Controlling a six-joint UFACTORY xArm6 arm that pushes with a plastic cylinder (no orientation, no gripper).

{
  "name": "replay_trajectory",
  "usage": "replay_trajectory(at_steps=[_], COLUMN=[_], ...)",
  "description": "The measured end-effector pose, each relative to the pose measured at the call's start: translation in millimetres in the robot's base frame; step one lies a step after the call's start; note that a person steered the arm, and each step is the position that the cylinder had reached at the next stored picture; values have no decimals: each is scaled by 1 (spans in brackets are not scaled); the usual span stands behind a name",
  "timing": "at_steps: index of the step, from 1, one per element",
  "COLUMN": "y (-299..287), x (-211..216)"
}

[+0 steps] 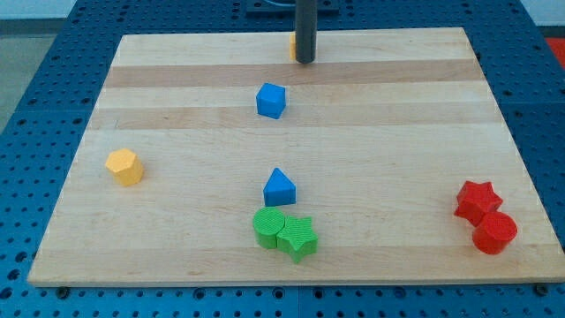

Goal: Place your arm to the bottom left of the yellow heart

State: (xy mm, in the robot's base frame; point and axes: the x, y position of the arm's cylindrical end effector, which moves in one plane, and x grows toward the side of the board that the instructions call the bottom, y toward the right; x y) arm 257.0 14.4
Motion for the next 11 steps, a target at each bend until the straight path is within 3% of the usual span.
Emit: replay_trajectory(at_steps=[4, 7, 8, 11], y=[-51, -43, -75, -47], x=[-2, -6, -7, -13])
